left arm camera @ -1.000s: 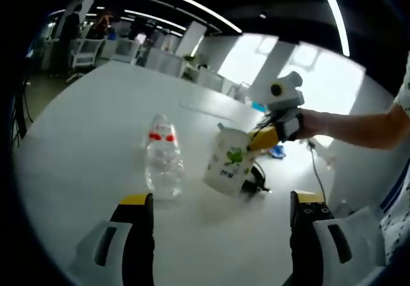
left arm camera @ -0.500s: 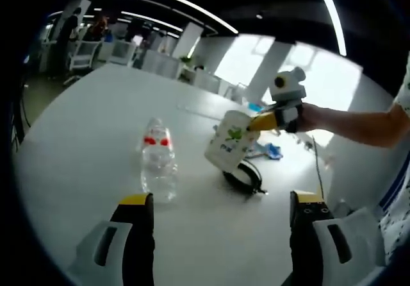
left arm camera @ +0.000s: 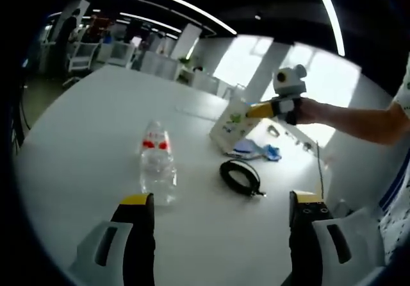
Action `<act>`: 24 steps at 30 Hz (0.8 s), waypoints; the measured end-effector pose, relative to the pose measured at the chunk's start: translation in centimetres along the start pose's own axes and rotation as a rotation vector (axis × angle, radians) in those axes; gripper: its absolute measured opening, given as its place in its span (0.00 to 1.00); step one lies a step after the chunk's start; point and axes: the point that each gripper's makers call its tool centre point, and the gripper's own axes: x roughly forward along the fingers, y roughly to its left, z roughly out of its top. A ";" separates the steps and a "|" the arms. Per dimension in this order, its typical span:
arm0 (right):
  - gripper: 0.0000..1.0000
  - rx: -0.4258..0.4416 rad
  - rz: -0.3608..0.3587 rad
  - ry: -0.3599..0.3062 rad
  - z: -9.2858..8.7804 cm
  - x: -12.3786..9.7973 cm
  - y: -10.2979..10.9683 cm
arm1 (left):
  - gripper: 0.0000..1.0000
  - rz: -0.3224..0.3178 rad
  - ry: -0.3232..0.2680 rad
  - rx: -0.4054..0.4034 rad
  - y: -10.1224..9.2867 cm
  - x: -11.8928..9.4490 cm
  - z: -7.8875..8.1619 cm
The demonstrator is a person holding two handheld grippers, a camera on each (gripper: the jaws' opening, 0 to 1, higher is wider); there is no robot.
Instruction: Arrange the tabletop items into an orderly group along one side of the table until the central work area is clear of visible clutter.
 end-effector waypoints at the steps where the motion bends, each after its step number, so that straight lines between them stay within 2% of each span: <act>1: 0.00 -0.003 -0.009 0.001 0.1 -0.1 -0.2 | 0.83 0.001 0.001 0.003 0.0 0.0 0.0; 4: 0.00 -0.022 -0.038 0.001 0.6 -0.6 -1.0 | 0.83 0.000 -0.001 0.000 0.0 0.1 0.1; 6: 0.00 -0.079 -0.100 0.035 0.6 -1.0 -2.2 | 0.83 0.000 0.000 0.001 0.1 0.1 0.1; 9: 0.00 -0.103 -0.129 0.048 0.9 -1.2 -2.9 | 0.83 0.001 0.000 0.001 0.1 0.1 0.0; 11: 0.00 -0.162 -0.182 0.093 0.7 -1.5 -4.0 | 0.83 0.001 0.000 0.000 0.1 0.1 0.0; 13: 0.00 -0.166 -0.177 0.093 0.9 -1.4 -4.1 | 0.83 0.002 0.000 0.000 0.2 0.1 0.0; 15: 0.00 -0.197 -0.207 0.118 0.8 -1.5 -4.9 | 0.82 0.004 0.005 -0.001 0.3 0.1 -0.2; 19: 0.00 -0.290 -0.234 0.201 -0.3 -1.2 -6.0 | 0.82 0.005 0.000 -0.004 0.4 0.0 -0.1; 22: 0.00 -0.337 -0.242 0.235 -0.7 -0.7 -6.2 | 0.82 0.007 0.003 -0.004 0.5 0.0 -0.2; 24: 0.00 -0.402 -0.247 0.295 -1.4 -0.4 -6.7 | 0.82 0.007 0.004 -0.004 0.6 0.0 -0.3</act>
